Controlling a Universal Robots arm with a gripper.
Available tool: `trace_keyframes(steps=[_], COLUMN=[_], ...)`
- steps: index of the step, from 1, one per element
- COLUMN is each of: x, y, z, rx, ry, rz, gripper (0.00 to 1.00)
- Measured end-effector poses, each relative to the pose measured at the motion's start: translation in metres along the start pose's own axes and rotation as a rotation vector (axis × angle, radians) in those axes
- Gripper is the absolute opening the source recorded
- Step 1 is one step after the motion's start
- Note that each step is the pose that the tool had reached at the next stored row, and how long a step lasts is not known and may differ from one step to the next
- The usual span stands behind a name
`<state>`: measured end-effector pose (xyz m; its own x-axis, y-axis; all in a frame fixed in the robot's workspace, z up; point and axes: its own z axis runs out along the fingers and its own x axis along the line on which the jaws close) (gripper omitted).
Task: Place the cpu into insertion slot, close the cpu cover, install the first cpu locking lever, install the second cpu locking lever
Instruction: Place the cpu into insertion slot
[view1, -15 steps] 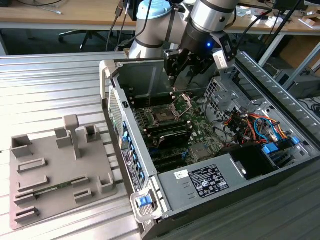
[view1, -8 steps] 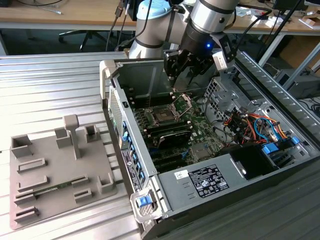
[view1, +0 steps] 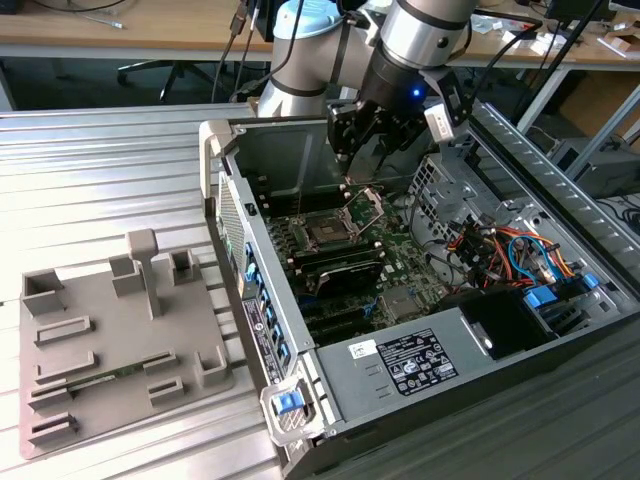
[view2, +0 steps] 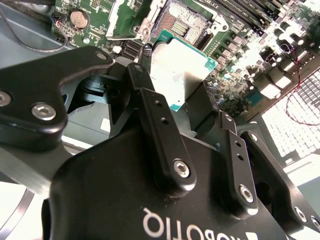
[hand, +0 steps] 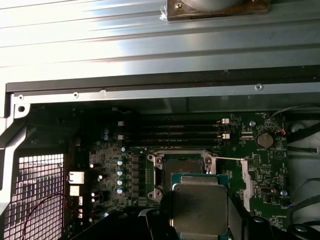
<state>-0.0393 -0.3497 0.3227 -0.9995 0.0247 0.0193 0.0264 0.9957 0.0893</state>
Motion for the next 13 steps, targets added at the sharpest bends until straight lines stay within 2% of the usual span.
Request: trace_keyframes(steps=[13], x=[-0.0001], y=[-0.0003], z=[0.0036], rx=[0.0000], ry=[0.0000], rz=[0.000], gripper=[0.53])
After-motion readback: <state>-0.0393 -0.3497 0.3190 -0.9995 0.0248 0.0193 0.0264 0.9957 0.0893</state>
